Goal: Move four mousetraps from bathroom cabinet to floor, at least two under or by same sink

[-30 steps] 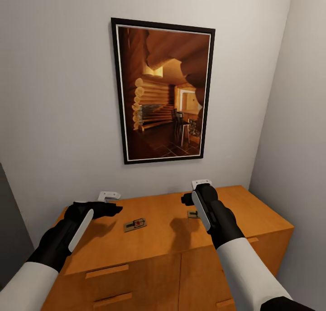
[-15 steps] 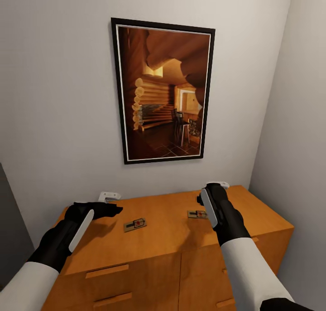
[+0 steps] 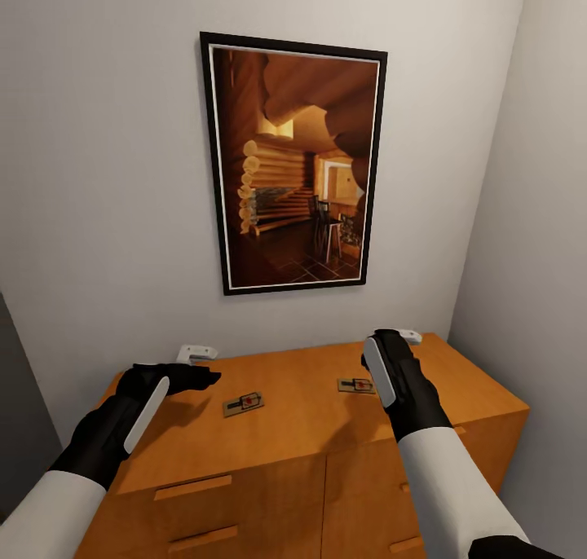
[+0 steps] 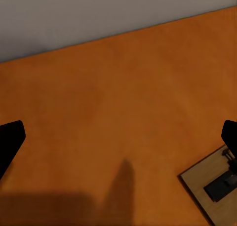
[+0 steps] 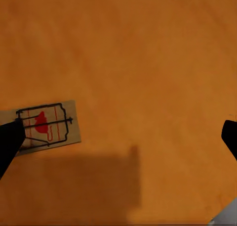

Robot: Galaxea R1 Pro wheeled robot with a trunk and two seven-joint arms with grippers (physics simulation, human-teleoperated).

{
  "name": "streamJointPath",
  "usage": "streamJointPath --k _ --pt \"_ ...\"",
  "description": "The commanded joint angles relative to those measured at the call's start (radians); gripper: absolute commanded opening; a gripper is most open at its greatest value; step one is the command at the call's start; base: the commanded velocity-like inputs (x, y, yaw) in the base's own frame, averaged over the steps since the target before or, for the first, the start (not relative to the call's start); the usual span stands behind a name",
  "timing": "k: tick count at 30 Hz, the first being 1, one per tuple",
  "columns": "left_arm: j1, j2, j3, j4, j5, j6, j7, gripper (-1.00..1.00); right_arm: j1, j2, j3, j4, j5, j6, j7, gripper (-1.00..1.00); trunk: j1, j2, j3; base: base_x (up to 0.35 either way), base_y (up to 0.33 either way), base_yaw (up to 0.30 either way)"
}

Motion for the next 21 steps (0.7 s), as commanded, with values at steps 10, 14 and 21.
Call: streamJointPath --k 10,14,21 --pt "-0.001 0.001 0.001 -0.005 0.000 0.005 -0.001 1.00 -0.001 0.000 0.000 0.000 -0.102 -0.003 -0.112 1.00 0.000 -0.001 -0.001 -0.001 0.007 0.000" --pt "-0.002 -0.001 0.001 -0.007 0.000 0.005 -0.001 1.00 -0.001 0.000 0.002 0.000 -0.121 -0.004 -0.122 1.00 0.000 -0.001 -0.001 -0.079 0.167 0.000" --pt "-0.001 -0.007 0.001 -0.008 0.000 0.005 -0.002 1.00 -0.001 0.000 0.002 0.000 -0.131 -0.005 -0.126 1.00 0.000 -0.001 -0.001 -0.095 0.168 0.000"
